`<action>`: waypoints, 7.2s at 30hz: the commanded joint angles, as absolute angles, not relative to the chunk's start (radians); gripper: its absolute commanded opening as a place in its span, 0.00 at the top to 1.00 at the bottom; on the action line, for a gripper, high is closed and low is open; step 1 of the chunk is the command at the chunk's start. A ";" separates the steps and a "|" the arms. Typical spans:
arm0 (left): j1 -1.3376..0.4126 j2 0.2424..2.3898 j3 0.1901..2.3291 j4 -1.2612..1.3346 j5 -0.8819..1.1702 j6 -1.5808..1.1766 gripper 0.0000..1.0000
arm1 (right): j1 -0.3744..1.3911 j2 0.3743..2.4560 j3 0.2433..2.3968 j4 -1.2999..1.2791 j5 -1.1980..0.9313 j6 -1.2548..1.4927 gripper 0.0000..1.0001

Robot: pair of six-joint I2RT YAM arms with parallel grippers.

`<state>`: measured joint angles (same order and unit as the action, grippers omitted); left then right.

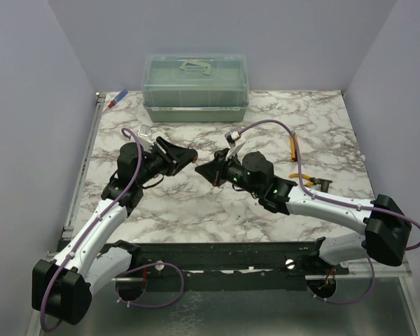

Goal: Unlock with the key

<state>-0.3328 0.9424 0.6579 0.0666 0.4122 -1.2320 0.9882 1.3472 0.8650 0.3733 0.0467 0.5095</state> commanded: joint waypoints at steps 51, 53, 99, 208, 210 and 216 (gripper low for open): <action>-0.328 0.883 0.617 0.136 0.368 -1.258 1.00 | 0.985 1.380 0.922 0.383 0.088 0.502 1.00; -0.327 0.882 0.614 0.137 0.370 -1.258 1.00 | 0.984 1.382 0.925 0.384 0.085 0.503 1.00; -0.328 0.793 0.509 0.308 0.358 -1.158 1.00 | 0.904 1.496 1.110 0.243 -0.048 0.624 1.00; -0.490 1.141 0.840 -0.324 0.233 -1.088 0.28 | 0.877 1.211 0.641 0.301 -0.085 0.259 1.00; -0.493 1.132 0.835 -0.299 0.267 -1.130 0.32 | 0.877 1.227 0.659 0.312 -0.094 0.247 1.00; -0.529 1.147 0.824 -0.247 0.308 -1.208 0.41 | 0.877 1.265 0.714 0.317 -0.100 0.235 1.00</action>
